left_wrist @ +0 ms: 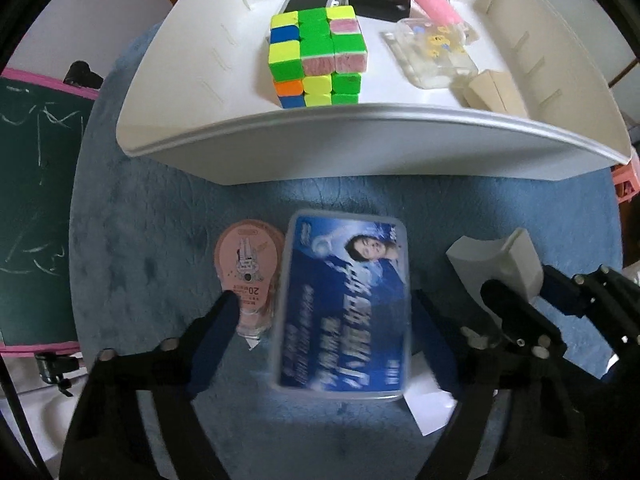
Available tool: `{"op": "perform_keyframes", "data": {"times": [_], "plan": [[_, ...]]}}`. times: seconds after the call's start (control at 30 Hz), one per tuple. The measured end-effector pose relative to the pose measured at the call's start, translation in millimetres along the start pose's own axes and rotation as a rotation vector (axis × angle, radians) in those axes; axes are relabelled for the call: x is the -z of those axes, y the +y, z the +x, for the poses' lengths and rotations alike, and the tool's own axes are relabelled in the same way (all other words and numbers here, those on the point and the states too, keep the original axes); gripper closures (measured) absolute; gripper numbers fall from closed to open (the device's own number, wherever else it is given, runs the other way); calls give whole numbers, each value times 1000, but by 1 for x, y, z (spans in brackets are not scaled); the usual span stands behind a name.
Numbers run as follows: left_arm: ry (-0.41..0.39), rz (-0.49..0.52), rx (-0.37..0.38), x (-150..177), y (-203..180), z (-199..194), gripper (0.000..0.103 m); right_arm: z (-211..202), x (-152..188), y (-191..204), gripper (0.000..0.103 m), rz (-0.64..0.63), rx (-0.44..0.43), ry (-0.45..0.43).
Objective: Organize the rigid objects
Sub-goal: 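Carry floss box and white plug into the tray and open both tools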
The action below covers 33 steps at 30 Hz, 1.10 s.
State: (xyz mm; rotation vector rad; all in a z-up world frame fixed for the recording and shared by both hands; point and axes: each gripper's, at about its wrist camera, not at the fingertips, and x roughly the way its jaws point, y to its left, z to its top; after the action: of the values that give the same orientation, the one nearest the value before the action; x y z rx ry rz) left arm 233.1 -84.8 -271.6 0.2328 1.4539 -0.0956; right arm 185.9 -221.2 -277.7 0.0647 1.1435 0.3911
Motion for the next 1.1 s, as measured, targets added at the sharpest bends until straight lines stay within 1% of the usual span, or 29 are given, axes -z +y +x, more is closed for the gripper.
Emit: {"op": "perform_keyframes", "data": {"times": [0.03, 0.1, 0.3, 0.43, 0.57, 0.63, 0.8, 0.97, 1.1], "plan": [[9, 10, -7, 0, -1, 2, 31, 0, 0, 0, 80, 0, 1, -1], [14, 17, -6, 1, -3, 4, 31, 1, 0, 0, 80, 2, 2, -4], [-26, 39, -3, 6, -3, -2, 32, -2, 2, 1, 82, 25, 1, -17], [-63, 49, 10, 13, 1, -20, 32, -7, 3, 5, 82, 25, 11, -38], [-101, 50, 32, 25, 8, -46, 32, -20, 3, 12, 82, 22, 14, -64], [-134, 49, 47, 34, 12, -65, 32, -31, 3, 19, 82, 18, 20, -78], [-266, 48, 72, 40, 31, -129, 32, -67, 3, 36, 82, 20, 28, -118], [-411, 47, 81, 27, 51, -190, 32, -121, -7, 50, 82, 43, 34, -177], [-526, 43, 97, 10, 63, -235, 32, -172, -31, 60, 82, 28, 54, -255]]}}
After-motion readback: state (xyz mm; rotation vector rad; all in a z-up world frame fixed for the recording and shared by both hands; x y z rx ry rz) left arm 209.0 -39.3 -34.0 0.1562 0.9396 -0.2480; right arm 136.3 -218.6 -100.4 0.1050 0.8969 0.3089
